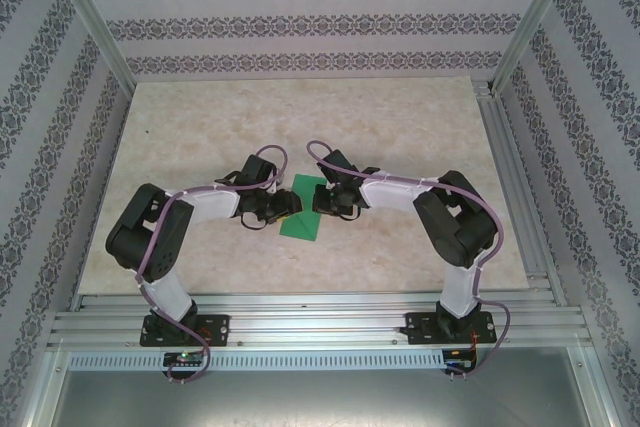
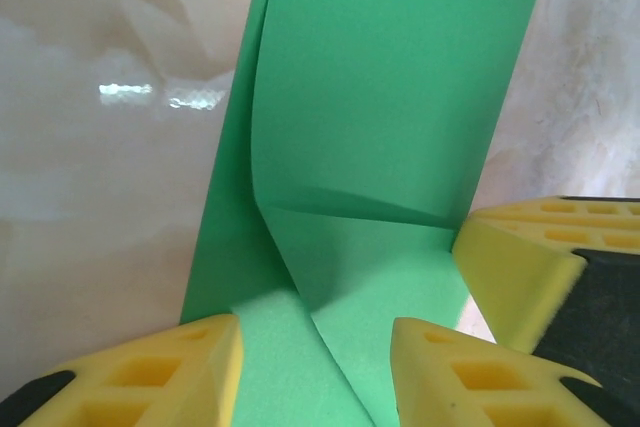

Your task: Fold a paper plane with a square sheet of paper (pick it up from the middle)

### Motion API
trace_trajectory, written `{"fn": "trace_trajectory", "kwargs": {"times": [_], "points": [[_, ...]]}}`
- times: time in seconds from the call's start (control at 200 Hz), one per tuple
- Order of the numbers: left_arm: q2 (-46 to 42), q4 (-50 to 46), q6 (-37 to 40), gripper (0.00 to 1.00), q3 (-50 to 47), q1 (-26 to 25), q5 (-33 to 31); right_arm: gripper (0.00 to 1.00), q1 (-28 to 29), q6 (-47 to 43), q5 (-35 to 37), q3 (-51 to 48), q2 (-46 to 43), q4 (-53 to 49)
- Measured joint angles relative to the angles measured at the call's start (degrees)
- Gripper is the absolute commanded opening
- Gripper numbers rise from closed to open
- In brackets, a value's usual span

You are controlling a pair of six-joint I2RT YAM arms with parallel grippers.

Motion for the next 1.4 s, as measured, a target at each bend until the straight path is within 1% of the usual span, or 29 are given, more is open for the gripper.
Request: {"fn": "trace_trajectory", "kwargs": {"times": [0.1, 0.2, 0.52, 0.764, 1.254, 1.334, 1.399], "points": [[0.66, 0.35, 0.00, 0.38, 0.26, 0.00, 0.87, 0.12, 0.00, 0.02, 0.24, 0.02, 0.07, -0.35], [0.81, 0.37, 0.02, 0.37, 0.35, 0.00, 1.07, 0.11, 0.00, 0.02, 0.39, 0.04, 0.07, -0.55], [1.03, 0.72, 0.22, 0.38, 1.36, 0.00, 1.03, 0.10, -1.14, 0.50, 0.31, -0.63, 0.11, 0.42], [2.27, 1.22, 0.24, 0.36, 2.19, 0.00, 1.03, 0.08, -1.88, 1.25, -1.53, -2.03, 0.11, 3.02], [3.93, 2.67, 1.09, 0.22, 4.04, 0.00, 1.09, 0.09, -1.92, 2.25, -1.99, -2.78, 0.04, 4.85], [4.57, 2.75, 1.27, 0.16, 4.11, 0.00, 1.07, 0.11, -2.14, 2.27, -2.34, -2.99, 0.04, 5.25], [5.03, 2.78, 1.55, 0.11, 4.11, 0.00, 1.09, 0.16, -2.25, 2.29, -2.71, -3.15, -0.09, 5.60]]}}
